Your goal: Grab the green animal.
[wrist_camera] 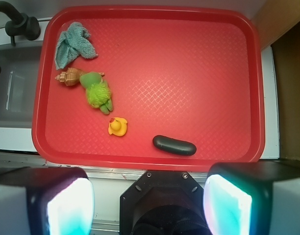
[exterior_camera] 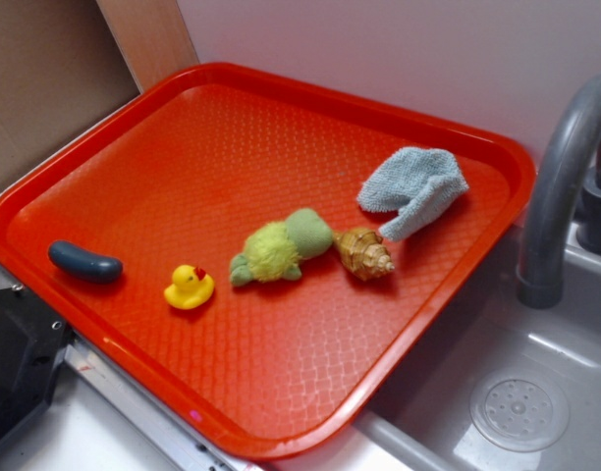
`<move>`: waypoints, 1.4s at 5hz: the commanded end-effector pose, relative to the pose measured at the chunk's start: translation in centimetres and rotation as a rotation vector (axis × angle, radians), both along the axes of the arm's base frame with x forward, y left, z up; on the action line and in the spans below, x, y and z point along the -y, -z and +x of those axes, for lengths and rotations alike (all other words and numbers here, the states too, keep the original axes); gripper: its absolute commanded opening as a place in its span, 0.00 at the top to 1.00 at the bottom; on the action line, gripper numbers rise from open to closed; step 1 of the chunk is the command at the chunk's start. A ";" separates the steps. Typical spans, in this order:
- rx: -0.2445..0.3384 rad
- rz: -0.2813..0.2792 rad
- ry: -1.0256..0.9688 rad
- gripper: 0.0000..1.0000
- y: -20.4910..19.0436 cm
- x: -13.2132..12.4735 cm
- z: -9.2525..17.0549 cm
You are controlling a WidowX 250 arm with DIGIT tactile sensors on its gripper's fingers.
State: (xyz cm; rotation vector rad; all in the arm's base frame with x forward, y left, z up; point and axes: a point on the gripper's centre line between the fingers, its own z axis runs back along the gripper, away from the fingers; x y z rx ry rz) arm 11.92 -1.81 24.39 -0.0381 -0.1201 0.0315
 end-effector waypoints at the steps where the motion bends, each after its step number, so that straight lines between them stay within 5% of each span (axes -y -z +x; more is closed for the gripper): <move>1: 0.000 0.000 0.000 0.00 0.0 0.0 0.0; 2: 0.084 -0.047 -0.143 0.00 1.4 3.2 0.8; 4: 0.190 -0.055 0.058 0.00 5.1 7.2 4.6; 7: 0.078 -0.081 0.221 0.00 14.7 9.3 8.7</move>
